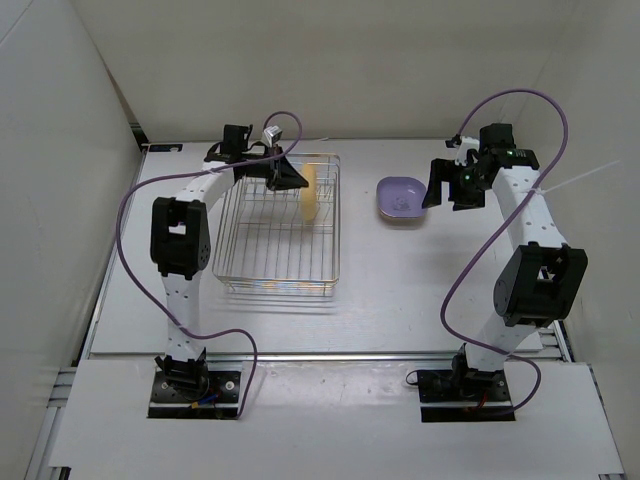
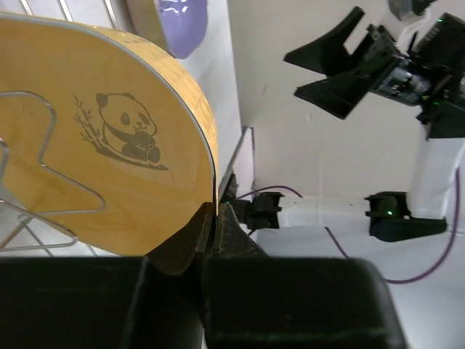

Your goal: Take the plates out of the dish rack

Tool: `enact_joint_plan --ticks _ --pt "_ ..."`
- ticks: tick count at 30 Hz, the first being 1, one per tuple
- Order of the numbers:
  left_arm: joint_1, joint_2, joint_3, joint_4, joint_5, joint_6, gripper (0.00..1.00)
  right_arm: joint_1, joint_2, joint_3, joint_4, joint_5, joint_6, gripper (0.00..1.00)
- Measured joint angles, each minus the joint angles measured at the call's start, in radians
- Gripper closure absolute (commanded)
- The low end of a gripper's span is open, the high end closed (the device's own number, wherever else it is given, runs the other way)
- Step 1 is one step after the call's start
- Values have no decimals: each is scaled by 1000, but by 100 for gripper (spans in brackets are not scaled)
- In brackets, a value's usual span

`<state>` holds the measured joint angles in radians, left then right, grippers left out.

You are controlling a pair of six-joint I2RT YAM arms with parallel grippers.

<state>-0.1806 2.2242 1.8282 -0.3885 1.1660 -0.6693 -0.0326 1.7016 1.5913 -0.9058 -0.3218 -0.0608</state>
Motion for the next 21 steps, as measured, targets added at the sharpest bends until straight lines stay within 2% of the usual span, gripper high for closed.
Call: enact_joint_plan --ticks 7,14,17,21 --pt "0 -45 -21 82 53 -118 89 0 0 0 -2 0 -3 5" --pt "-7 -116 -13 98 92 -145 89 0 0 0 -5 0 -6 5" --pt "-9 -128 45 11 83 -65 89 0 0 0 -5 -4 -7 5" --pt "-16 -140 186 -215 -20 163 89 0 0 0 -9 -29 -12 5"
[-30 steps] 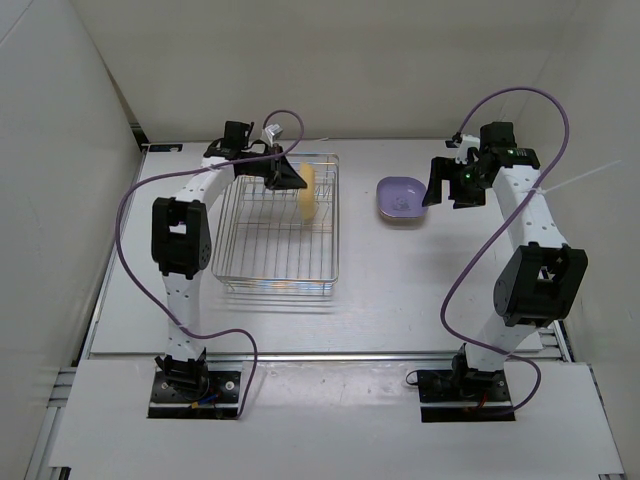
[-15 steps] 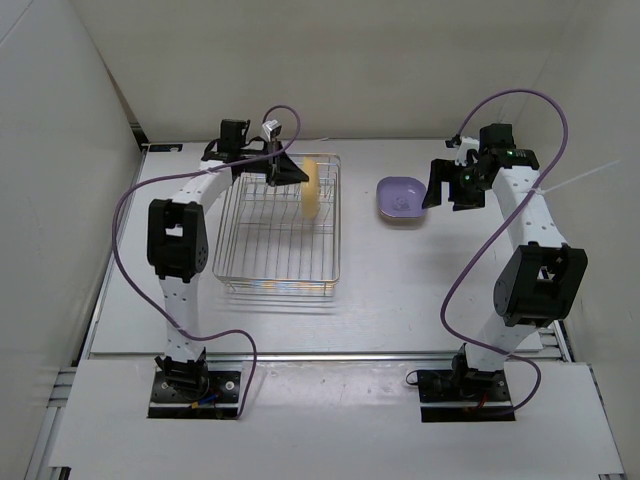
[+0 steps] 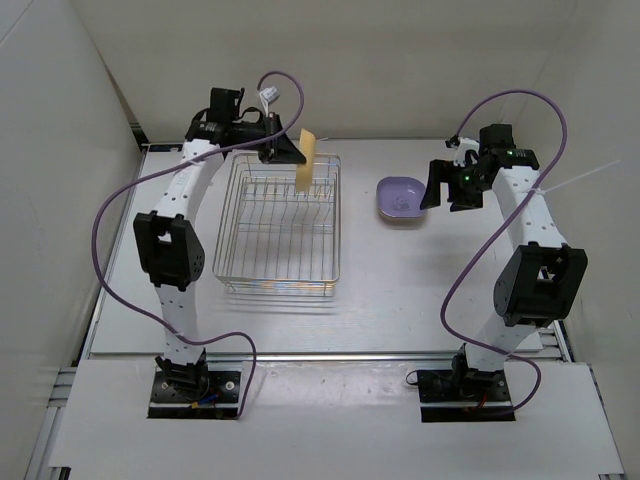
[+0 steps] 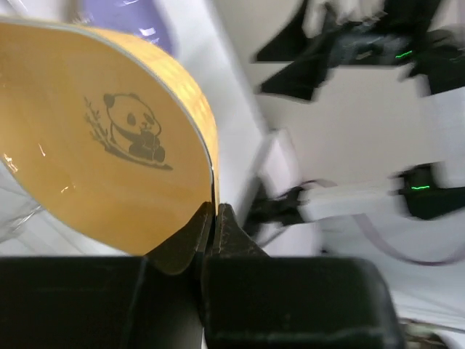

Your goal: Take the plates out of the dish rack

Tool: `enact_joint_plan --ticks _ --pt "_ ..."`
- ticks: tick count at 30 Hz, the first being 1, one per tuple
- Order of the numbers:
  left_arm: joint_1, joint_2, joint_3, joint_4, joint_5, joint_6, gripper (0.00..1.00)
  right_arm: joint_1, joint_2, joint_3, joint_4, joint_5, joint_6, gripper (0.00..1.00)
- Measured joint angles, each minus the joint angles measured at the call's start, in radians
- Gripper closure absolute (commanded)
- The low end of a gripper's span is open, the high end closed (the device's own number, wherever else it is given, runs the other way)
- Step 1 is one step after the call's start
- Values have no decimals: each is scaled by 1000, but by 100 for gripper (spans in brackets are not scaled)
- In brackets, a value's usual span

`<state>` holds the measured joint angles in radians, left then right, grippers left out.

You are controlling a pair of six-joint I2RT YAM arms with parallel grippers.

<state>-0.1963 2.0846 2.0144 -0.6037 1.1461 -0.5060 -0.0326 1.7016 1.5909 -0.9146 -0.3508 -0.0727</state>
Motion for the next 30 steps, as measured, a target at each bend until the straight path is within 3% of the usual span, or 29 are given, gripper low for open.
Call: enact_joint_plan --ticks 4,6,9,10,14,18,23,30 --pt "-52 -10 224 -290 -261 302 89 0 0 6 -13 -40 -13 5" --pt "-143 -70 232 -358 -460 468 89 0 -6 10 -22 -65 -18 5" --pt "-326 -218 83 -393 -735 676 89 0 -30 10 -34 -97 -26 5" --pt "-450 -285 6 -399 -836 737 89 0 -44 10 -37 -109 -29 5" --pt "-766 -383 -175 -395 -1198 984 89 0 -114 12 -56 -144 -39 6" --pt "-912 -385 -299 -412 -1481 1172 89 3 -202 19 -63 -166 -40 6" --pt "-986 -378 -426 -403 -1725 1350 89 27 -302 24 -64 -193 -41 15" --pt "-1062 -275 -365 -358 -1839 1432 89 113 -355 -9 -63 -203 -44 18"
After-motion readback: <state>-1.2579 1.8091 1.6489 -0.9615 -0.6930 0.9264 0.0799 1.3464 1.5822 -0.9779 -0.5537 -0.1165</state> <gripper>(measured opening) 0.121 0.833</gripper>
